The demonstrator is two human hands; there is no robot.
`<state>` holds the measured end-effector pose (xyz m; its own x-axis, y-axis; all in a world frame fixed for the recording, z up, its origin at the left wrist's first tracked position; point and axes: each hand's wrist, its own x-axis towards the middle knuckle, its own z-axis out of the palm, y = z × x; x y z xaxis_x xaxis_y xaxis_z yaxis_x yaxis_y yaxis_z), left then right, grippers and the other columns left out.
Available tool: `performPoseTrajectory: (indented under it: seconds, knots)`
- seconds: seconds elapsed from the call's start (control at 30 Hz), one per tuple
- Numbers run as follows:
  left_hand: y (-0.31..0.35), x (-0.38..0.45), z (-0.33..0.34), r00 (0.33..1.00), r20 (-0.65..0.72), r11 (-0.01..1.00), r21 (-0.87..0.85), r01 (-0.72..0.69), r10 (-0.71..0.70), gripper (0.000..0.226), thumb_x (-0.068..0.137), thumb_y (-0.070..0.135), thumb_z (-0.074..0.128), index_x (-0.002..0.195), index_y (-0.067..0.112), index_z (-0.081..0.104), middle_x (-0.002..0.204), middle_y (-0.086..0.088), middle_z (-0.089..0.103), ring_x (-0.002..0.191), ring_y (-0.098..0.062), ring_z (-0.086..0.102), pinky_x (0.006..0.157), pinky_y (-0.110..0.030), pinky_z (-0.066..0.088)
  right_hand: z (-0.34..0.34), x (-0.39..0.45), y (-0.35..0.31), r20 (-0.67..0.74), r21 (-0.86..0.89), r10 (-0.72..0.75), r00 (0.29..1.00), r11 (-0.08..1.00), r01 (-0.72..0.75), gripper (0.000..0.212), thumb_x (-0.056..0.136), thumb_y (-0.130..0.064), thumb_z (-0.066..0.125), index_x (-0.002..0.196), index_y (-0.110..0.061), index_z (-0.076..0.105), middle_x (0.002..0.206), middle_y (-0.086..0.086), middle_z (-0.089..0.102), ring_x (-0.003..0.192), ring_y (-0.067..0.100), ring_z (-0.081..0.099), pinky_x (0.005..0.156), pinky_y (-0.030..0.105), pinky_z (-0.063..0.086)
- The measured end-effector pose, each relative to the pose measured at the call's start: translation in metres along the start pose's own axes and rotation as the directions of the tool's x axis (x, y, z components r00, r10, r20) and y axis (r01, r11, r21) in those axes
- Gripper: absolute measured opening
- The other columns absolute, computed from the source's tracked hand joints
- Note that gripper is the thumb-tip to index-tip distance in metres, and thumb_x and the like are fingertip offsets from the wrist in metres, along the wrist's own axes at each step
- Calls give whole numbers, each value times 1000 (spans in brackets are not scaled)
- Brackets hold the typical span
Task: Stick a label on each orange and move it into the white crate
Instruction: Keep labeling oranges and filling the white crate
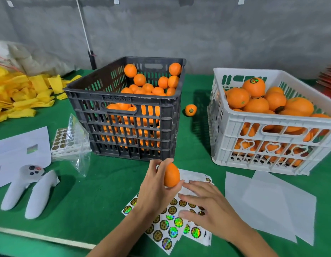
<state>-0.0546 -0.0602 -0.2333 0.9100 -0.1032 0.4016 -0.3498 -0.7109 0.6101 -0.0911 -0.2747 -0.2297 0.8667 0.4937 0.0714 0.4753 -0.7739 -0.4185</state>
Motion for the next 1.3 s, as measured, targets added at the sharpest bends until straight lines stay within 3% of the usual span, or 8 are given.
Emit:
performPoseTrajectory:
  seconds: [0.13,0.3,0.43,0.6,0.8,0.97,1.07,1.3]
  knots:
    - [2,-5,4,999,31,999,18,-32,31,71,87,62,70,144,39,35,133,8,36,102,-13,57,69,-20,52,4,1,-1,-92,77,5,996,997,2,54,89,-81,48,130,-50,66,149,-39,39,141,-9,25,119,23,16]
    - [1,-3,4,999,25,998,57,-38,36,72,87,63,70,145,37,36,134,7,36,104,-13,57,68,-18,51,5,2,-2,-108,321,78,991,946,-39,32,91,-68,62,115,-50,73,145,-38,45,141,0,32,118,33,21]
    - [-2,-3,4,998,43,996,75,-47,44,71,88,64,68,145,39,34,136,6,35,108,-12,55,69,-19,52,2,1,-2,-109,360,70,992,933,-27,19,95,-55,65,111,-50,75,144,-36,48,140,4,35,118,38,25]
    - [-6,-2,3,999,49,997,78,-22,18,73,88,60,70,146,37,33,136,5,35,107,-16,57,71,-26,58,-3,-5,6,-90,301,4,996,953,24,34,89,-65,68,119,-50,72,142,-34,50,140,3,40,116,35,32]
    - [-9,1,1,999,-5,992,122,36,-36,71,89,58,70,145,36,32,136,3,37,105,-18,58,68,-30,60,-1,-6,8,9,363,-26,1000,932,21,49,81,-75,69,127,-57,64,151,-39,38,149,-6,21,121,33,13]
    - [-9,2,-5,999,-53,1000,4,9,-8,72,85,60,73,143,41,35,139,6,37,100,-15,58,71,-22,57,-2,0,9,-37,395,-31,999,918,43,44,88,-57,72,129,-44,67,144,-37,49,143,-4,36,122,32,29]
    - [-8,-1,-3,999,-31,997,-60,-43,41,70,86,66,66,144,44,32,138,10,36,97,-9,56,74,-9,47,-2,2,9,-109,333,-62,992,938,96,42,91,-51,72,131,-38,69,138,-34,57,138,-3,45,118,30,37]
    - [-15,-3,2,997,41,997,-42,-66,68,68,91,64,63,145,36,33,130,7,39,98,-14,57,74,-27,58,3,4,9,-337,-54,-364,868,928,368,29,97,-32,73,123,-22,75,131,-14,68,128,4,59,105,40,50]
